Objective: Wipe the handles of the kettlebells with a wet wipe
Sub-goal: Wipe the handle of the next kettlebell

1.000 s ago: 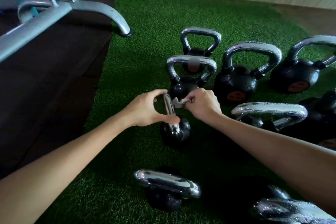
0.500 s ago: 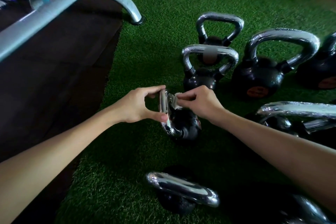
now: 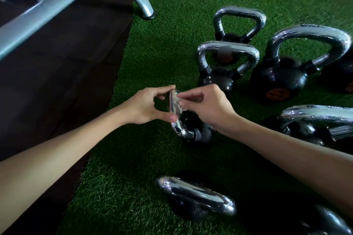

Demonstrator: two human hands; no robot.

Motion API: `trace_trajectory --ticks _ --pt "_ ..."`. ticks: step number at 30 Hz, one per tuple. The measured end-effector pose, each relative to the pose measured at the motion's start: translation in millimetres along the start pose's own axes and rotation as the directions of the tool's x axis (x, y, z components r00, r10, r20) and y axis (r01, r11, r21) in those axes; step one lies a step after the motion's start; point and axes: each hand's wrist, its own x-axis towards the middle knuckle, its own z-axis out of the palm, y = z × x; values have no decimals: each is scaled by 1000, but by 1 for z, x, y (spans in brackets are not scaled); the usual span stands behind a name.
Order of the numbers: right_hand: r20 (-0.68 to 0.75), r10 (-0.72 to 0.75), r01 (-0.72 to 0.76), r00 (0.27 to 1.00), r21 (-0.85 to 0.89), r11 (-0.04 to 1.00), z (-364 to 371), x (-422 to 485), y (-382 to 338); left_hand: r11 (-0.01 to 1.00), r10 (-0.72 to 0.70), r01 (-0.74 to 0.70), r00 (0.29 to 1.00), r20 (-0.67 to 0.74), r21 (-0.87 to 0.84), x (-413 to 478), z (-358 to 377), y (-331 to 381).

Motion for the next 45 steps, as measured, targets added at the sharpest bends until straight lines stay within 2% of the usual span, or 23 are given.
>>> trace_trajectory --ticks 4,7,9,14,16,20,23,26,28,32,34,36,38,40,42,45 --pt "106 21 -16 994 -53 998 -12 -14 -2 1000 -1 1 1000 -3 26 -1 3 3" --pt "107 22 -27 994 50 998 -20 -12 -11 999 -10 10 1000 -9 30 0 5 8" --pt "120 27 -34 992 53 998 -22 -18 -16 999 -6 7 1000 -13 32 0 6 11" --pt "157 -5 35 988 -189 981 -20 -58 -3 998 -24 24 1000 -2 60 -3 5 6" --pt "152 -10 46 988 -236 971 -19 -63 1 997 -28 27 1000 5 71 -4 4 4" --pt "69 -33 41 997 -127 991 -20 -52 -8 998 -35 35 999 -7 56 -2 5 7" --pt "96 -5 5 995 -2 1000 -18 -50 -6 998 -38 39 999 -11 57 -2 6 9" --pt "107 11 12 994 -213 977 -21 -51 11 996 -41 42 999 -5 75 -4 4 9" --pt "136 -38 81 990 -330 940 -24 -49 16 995 -39 38 999 5 89 -6 4 8" --pt "97 -135 158 986 -300 941 -23 -35 16 995 -43 43 999 5 92 -3 3 9" --pt "199 -123 188 972 -357 915 -24 -27 11 995 -43 42 999 9 94 -1 3 10" --pt "415 -51 255 908 -454 853 -30 -18 5 995 -39 37 999 21 96 0 2 10" --pt "542 31 298 840 -508 808 -36 -10 0 996 -40 38 999 30 81 0 2 7" --pt "547 8 335 837 -524 783 -34 -5 1 997 -41 39 999 33 68 1 3 4" --pt "518 -20 324 855 -505 800 -28 -4 5 998 -33 31 999 38 62 0 2 5" --pt "471 62 130 880 -364 922 -24 -4 11 999 -6 3 998 62 51 -2 2 11"
